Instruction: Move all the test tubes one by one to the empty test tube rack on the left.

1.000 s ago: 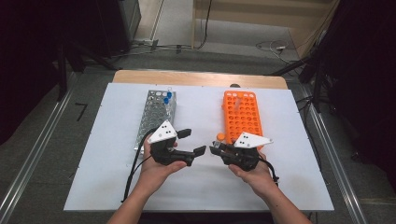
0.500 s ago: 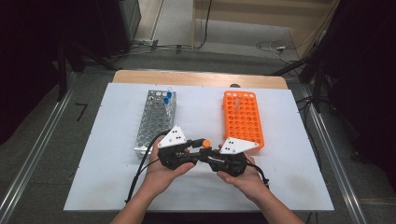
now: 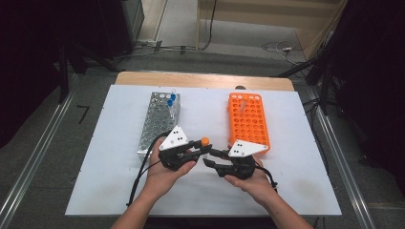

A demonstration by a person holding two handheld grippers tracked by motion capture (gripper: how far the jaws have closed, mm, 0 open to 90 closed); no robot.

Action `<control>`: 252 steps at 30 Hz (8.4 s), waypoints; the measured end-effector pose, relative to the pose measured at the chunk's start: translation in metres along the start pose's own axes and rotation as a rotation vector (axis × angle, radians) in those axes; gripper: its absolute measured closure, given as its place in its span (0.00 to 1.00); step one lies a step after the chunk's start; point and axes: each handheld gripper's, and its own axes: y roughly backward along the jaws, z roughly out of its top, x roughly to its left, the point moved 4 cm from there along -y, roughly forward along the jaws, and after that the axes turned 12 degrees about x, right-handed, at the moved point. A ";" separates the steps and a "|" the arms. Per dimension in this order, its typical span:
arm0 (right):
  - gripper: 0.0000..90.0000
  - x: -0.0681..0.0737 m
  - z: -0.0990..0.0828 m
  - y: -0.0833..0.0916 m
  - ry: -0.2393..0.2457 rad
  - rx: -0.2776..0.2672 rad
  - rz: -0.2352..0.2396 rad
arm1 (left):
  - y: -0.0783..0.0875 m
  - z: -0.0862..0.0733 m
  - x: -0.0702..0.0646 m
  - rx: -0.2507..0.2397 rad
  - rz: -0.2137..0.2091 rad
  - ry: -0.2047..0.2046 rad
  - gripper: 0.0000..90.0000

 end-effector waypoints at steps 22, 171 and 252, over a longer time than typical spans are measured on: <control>0.00 -0.046 -0.047 0.066 -0.083 -0.059 -0.102 | 0.037 0.009 0.086 -0.092 0.223 0.114 0.83; 0.80 -0.148 0.029 0.052 -0.233 -0.080 -0.370 | 0.026 -0.012 0.039 -0.049 0.091 0.144 0.00; 0.49 0.004 -0.002 0.022 0.026 0.012 -0.030 | 0.000 0.002 -0.011 -0.077 -0.049 -0.048 0.79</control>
